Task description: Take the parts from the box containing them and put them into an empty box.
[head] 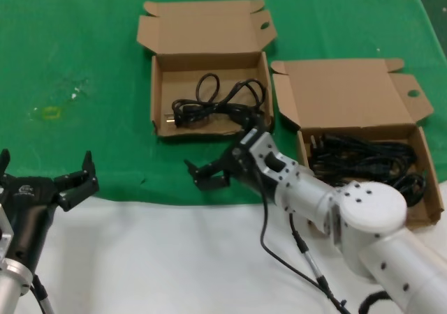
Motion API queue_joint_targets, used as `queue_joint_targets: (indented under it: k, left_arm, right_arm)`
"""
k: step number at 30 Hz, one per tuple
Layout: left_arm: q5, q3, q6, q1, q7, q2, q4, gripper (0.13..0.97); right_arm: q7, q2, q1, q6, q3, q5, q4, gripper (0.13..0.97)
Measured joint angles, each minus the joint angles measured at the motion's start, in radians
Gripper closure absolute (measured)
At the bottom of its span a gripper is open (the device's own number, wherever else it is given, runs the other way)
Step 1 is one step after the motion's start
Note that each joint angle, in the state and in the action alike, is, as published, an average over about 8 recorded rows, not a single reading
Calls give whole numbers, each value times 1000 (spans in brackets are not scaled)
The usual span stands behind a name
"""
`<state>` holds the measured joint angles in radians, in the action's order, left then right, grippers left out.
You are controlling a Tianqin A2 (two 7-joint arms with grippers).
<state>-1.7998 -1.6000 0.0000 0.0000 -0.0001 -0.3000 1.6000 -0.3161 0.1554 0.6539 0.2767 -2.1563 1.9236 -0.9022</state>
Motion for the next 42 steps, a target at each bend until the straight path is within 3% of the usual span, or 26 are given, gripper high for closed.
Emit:
queue_joint_targets:
  k: [31, 42]
  left_arm:
    - [0, 0, 0, 0, 0, 0, 0, 132]
    - [0, 0, 0, 0, 0, 0, 0, 132]
  right_arm:
    - [269, 123, -557, -236, 473, -105, -594, 129]
    - [294, 134, -608, -257, 518, -115, -649, 129]
